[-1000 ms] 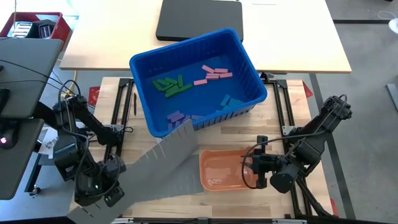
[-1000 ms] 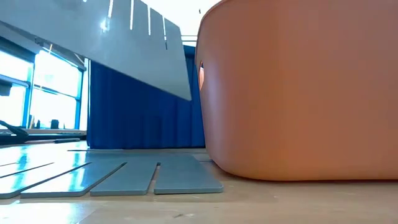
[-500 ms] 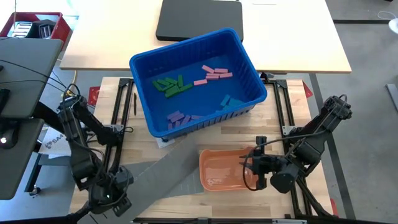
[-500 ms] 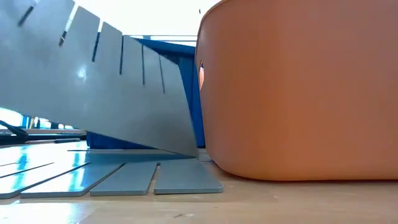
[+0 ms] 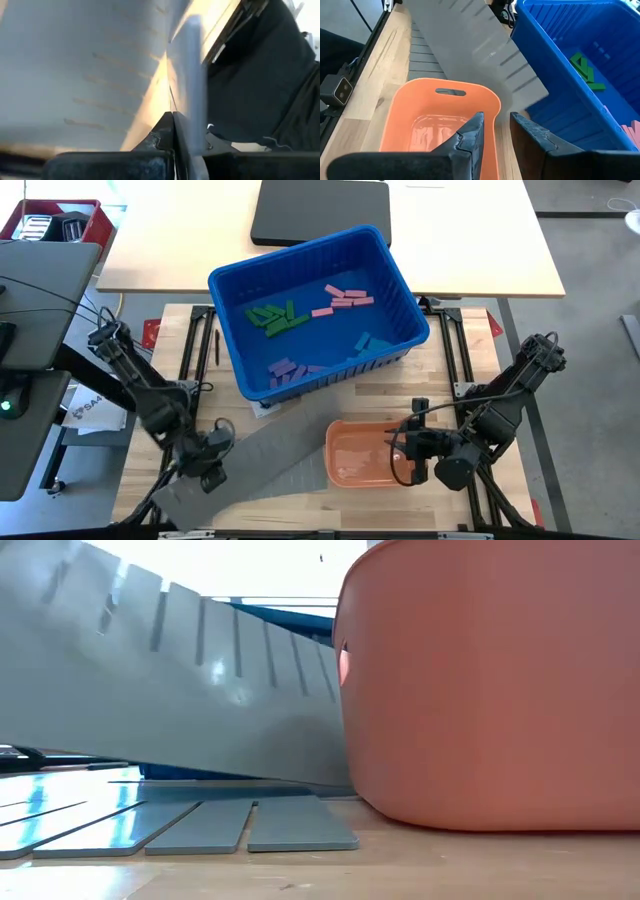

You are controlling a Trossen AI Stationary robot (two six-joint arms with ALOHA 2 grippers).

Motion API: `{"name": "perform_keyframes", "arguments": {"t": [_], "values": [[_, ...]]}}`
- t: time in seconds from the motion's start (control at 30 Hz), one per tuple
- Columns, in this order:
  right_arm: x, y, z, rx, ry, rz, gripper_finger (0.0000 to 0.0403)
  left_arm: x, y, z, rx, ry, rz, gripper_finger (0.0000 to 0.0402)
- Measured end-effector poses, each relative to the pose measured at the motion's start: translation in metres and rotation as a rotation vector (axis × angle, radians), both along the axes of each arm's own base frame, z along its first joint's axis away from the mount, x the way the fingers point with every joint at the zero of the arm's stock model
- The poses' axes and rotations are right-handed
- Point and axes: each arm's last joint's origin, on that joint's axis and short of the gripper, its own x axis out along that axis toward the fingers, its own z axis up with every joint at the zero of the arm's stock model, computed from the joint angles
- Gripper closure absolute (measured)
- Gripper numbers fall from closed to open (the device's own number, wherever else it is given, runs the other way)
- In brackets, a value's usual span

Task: Sort blocks
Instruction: Remove the bin divider from the blue bin

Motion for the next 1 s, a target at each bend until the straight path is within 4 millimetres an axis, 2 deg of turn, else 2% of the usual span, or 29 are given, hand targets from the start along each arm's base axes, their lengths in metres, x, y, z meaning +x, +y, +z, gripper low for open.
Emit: {"name": "perform_keyframes", "arguments": {"t": [0.17, 0.33, 0.6, 0.83, 1.0], "values": [[0.000, 0.000, 0.000, -0.002, 0.000, 0.001, 0.0315, 0.014, 0.024, -0.010, 0.042, -0.033, -0.038, 0.0401], [0.001, -0.001, 0.000, 0.000, -0.001, -0.005, 0.0315, 0.030, 0.043, -0.013, 0.115, -0.088, -0.086, 0.0395], [0.006, -0.005, 0.001, 0.013, -0.013, -0.028, 0.0315, 0.047, 0.069, -0.013, 0.168, -0.127, -0.101, 0.0335], [0.012, -0.009, 0.002, 0.033, -0.032, -0.056, 0.0315, 0.037, 0.082, -0.011, 0.093, -0.020, -0.138, 0.0255], [0.017, -0.016, 0.002, 0.036, -0.028, -0.081, 0.0315, 0.023, 0.088, 0.006, 0.072, -0.081, -0.126, 0.0226]]}}
